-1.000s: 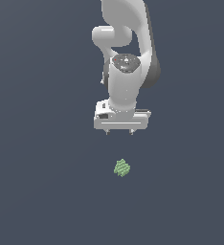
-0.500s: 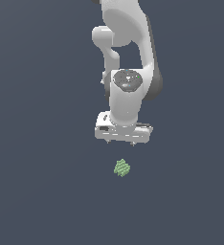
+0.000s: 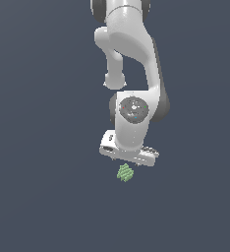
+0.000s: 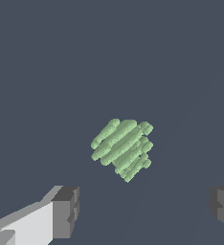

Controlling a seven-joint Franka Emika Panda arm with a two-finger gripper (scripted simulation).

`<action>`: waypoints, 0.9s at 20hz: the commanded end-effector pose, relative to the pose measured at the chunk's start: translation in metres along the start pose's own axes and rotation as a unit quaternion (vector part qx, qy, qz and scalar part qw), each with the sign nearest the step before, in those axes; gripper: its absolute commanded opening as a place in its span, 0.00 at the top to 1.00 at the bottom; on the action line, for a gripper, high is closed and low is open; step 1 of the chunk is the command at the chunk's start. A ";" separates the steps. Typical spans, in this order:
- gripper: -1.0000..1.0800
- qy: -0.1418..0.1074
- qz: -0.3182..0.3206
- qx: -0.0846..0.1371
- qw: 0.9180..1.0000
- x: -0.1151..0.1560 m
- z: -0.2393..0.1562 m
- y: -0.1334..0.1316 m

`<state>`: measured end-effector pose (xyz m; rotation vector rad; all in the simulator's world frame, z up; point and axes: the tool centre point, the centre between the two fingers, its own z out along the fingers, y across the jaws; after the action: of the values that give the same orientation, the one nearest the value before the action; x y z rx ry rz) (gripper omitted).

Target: Pick up the object and move it to a goal position.

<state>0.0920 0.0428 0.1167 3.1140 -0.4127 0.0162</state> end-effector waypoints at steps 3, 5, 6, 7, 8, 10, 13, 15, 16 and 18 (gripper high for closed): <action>0.04 -0.003 0.024 0.000 1.000 0.011 0.014 -0.006; 0.04 -0.004 0.032 0.000 0.999 0.014 0.018 -0.007; 0.04 -0.004 0.035 0.000 0.999 0.015 0.020 -0.008; 0.04 -0.004 0.038 -0.001 0.999 0.016 0.022 -0.009; 0.04 -0.004 0.040 -0.001 0.999 0.017 0.023 -0.009; 0.04 -0.005 0.044 -0.001 0.999 0.018 0.025 -0.010; 0.04 -0.005 0.045 -0.001 0.999 0.019 0.026 -0.011; 0.04 -0.005 0.044 -0.001 0.999 0.018 0.027 -0.010; 0.04 -0.005 0.044 -0.001 0.999 0.018 0.028 -0.010; 0.04 -0.005 0.044 -0.001 0.999 0.018 0.033 -0.010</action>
<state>0.1126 0.0478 0.0879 3.0933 -0.5493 0.0012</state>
